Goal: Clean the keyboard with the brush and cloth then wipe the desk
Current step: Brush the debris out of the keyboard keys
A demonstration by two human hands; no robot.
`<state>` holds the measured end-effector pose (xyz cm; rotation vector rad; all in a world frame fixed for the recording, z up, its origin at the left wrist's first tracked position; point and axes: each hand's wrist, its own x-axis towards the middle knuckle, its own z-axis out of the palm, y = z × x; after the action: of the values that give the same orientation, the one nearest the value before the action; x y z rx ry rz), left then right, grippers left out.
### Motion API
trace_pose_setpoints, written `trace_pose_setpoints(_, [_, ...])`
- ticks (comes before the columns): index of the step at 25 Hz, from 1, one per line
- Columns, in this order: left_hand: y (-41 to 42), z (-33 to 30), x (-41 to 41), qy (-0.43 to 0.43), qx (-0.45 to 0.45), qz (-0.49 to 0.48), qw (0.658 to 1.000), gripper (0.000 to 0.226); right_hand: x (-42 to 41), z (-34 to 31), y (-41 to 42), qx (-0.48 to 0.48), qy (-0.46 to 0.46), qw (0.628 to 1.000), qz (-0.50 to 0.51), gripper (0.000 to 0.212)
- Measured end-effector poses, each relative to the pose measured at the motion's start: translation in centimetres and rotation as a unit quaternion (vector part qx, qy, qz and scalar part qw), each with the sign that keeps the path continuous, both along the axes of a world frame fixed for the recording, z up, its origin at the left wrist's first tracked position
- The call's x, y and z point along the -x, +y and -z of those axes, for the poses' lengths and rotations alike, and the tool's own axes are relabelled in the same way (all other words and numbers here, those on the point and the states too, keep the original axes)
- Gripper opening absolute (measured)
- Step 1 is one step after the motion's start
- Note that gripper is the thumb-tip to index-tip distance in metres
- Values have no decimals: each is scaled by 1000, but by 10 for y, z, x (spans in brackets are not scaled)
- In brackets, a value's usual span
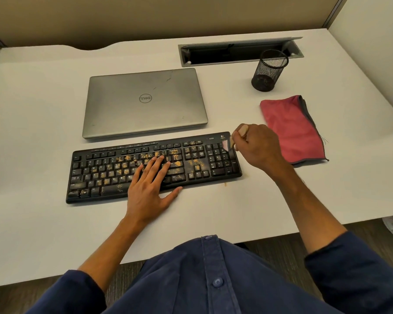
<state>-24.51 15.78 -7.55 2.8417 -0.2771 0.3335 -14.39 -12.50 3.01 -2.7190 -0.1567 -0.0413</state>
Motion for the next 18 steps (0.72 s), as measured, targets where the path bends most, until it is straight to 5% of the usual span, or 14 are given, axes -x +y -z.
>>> trace_pose_setpoints(7, [0,0,0,-2,0,-1,1000,76,28,-10,-9,44,89,994,-45,49])
trace_pose_setpoints(18, [0,-1,-1,-4,15,2,1000,77,-38,-4,10,12,8,999,-29,50])
